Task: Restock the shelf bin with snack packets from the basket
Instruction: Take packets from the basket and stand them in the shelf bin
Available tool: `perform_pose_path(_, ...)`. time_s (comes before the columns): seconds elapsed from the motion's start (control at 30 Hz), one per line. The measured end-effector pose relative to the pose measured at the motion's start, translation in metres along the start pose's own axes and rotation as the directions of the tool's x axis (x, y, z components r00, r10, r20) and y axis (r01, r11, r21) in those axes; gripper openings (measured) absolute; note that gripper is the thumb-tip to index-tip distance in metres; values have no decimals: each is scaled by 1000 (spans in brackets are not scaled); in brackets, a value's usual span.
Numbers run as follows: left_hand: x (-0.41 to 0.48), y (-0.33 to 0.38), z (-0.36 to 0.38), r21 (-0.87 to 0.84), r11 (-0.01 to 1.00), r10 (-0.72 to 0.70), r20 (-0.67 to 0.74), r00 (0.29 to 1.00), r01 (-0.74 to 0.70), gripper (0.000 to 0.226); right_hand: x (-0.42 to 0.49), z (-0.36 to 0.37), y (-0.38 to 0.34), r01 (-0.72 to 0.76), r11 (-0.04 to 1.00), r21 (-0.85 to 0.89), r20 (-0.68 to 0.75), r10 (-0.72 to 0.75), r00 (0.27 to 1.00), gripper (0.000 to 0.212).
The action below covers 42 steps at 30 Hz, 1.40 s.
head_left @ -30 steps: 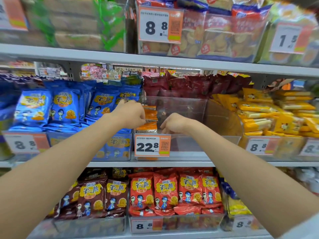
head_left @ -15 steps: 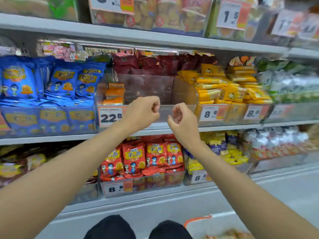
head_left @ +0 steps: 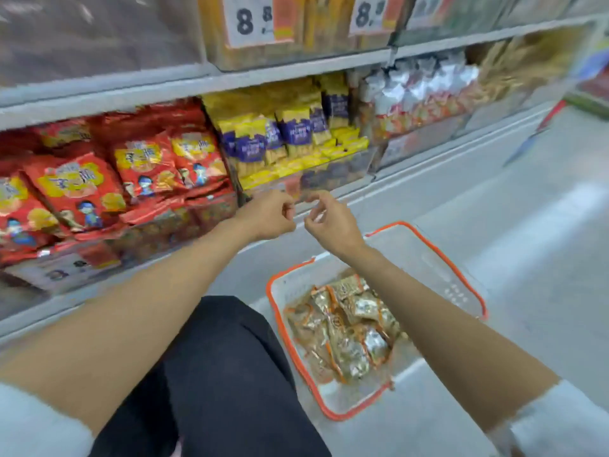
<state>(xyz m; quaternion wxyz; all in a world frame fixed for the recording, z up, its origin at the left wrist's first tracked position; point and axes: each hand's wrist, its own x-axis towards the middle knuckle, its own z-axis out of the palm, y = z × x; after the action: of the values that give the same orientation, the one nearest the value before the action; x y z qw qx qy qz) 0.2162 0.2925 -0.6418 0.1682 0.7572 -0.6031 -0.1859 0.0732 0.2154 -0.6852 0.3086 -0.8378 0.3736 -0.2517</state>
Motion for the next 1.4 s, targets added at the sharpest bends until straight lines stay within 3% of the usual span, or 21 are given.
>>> perform_pose_path(0.13,14,-1,68,-138,986,-82,113,990,97,22,-29,15,73,-209,976,-57,204,216,955,28)
perform_pose_path(0.3,21,-23,137,-128,962,-177,377,909,241,4,-77,43,170,-428,841,-331,430,538,725,39)
perform_pose_path(0.37,23,-34,149,-99,959,-204,412,888,266,5,-93,53,201,-464,793,-396,433,606,667,50)
perform_pose_path(0.43,27,-44,153,-68,959,-223,415,882,275,10,-101,61,228,-478,753,-451,378,647,662,65)
perform_pose_path(0.57,41,-54,154,-52,967,-212,374,903,249,11,-100,78,262,-371,685,-628,364,679,637,87)
perform_pose_path(0.73,46,-47,159,-41,979,-165,422,891,200,10,-113,115,278,-451,635,-627,396,759,517,105)
perform_pose_path(0.83,46,-38,158,-29,985,-139,470,871,173,11,-140,135,280,-376,627,-682,402,752,523,97)
perform_pose_path(1.0,44,-30,156,-24,988,-124,484,866,155,9,-159,135,281,-331,509,-795,231,758,610,67)
perform_pose_path(1.07,43,-27,154,-30,985,-135,495,858,173,13,-157,131,278,-428,516,-742,190,773,605,40)
perform_pose_path(1.13,42,-26,151,-34,981,-147,501,853,189,15,-154,126,278,-639,507,-579,114,826,552,19)
perform_pose_path(1.2,41,-26,149,-38,980,-151,496,855,195,16,-149,123,275,-842,446,-304,38,889,457,17)
perform_pose_path(1.27,38,-27,148,-35,980,-154,495,855,196,13,-141,119,272,-929,364,-68,-2,931,365,12)
perform_pose_path(1.3,37,-27,148,-33,980,-153,496,855,194,11,-136,117,268,-950,304,68,12,952,305,22)
perform_pose_path(1.33,36,-27,149,-35,981,-149,496,856,191,10,-132,118,270,-962,215,168,58,972,227,52)
perform_pose_path(1.4,35,-28,150,-49,980,-144,491,859,192,16,-125,123,274,-965,96,242,144,981,134,86)
